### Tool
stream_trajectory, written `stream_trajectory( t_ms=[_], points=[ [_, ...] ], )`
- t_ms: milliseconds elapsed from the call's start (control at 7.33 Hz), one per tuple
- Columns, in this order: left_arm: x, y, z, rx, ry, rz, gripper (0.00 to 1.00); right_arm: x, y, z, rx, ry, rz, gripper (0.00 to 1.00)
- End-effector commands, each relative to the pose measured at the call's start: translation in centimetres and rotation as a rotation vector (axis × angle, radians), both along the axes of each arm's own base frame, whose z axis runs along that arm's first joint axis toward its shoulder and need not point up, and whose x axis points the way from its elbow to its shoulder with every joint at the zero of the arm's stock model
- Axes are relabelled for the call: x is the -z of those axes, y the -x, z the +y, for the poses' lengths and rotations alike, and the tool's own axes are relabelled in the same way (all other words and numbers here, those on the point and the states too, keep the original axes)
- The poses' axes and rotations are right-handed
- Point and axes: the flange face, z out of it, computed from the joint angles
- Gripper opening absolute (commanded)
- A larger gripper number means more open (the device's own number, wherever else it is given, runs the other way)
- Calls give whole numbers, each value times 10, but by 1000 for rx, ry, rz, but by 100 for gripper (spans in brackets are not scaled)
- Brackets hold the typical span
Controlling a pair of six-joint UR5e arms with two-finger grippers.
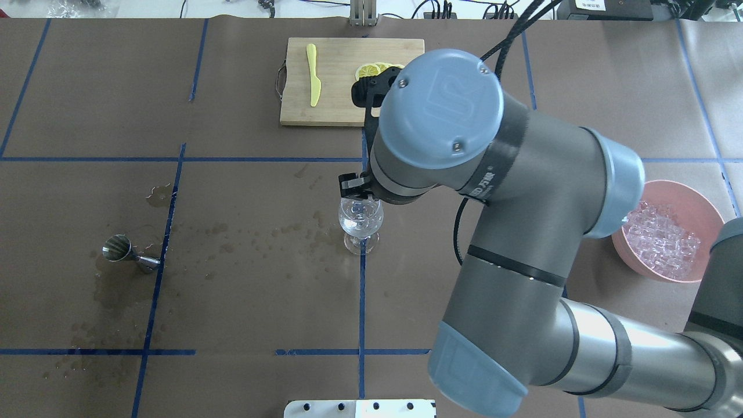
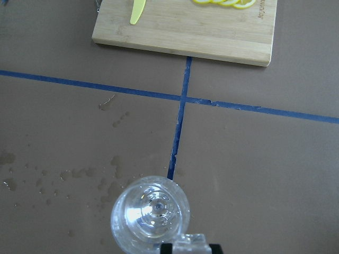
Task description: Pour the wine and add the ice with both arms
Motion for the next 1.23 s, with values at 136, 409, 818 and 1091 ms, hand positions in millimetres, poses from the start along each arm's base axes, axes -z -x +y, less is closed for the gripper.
stream_trajectory(
  t_ms=[136,409,818,1091],
  points=[
    [-1,0,0,0,2,-1,100,13,41,2,-9,-8,38,0],
    [-1,0,0,0,2,-1,100,3,48,2,-5,0,62,0],
    [-4,0,0,0,8,-1,100,-1,55,0,-18,-13,81,23],
    [-4,0,0,0,8,1,100,-1,55,0,-26,-28,88,93]
  ],
)
